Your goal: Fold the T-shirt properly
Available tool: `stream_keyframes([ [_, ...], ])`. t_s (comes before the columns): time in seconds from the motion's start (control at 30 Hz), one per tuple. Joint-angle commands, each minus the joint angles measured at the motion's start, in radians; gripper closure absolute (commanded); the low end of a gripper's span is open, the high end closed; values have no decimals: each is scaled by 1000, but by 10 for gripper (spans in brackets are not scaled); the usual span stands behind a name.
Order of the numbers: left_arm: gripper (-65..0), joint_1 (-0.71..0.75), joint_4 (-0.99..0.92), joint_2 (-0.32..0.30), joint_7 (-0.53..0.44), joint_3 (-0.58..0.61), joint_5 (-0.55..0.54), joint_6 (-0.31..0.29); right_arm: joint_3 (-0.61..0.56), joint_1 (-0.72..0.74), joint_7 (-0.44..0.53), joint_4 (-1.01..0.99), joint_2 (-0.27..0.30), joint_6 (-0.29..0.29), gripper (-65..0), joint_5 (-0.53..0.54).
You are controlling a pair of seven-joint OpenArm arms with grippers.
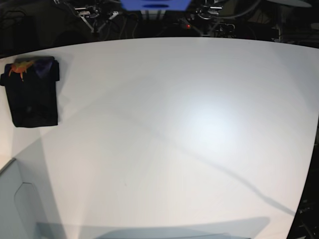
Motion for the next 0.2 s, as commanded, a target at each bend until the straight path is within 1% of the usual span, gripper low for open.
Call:
stream_keyframes([
  [0.0,0,3,3,-2,-9,2,0,2,3,-4,6,0,2,-2,0,1],
  [0.17,0,3,3,13,-9,2,1,2,3,10,4,-2,-22,-2,0,1],
])
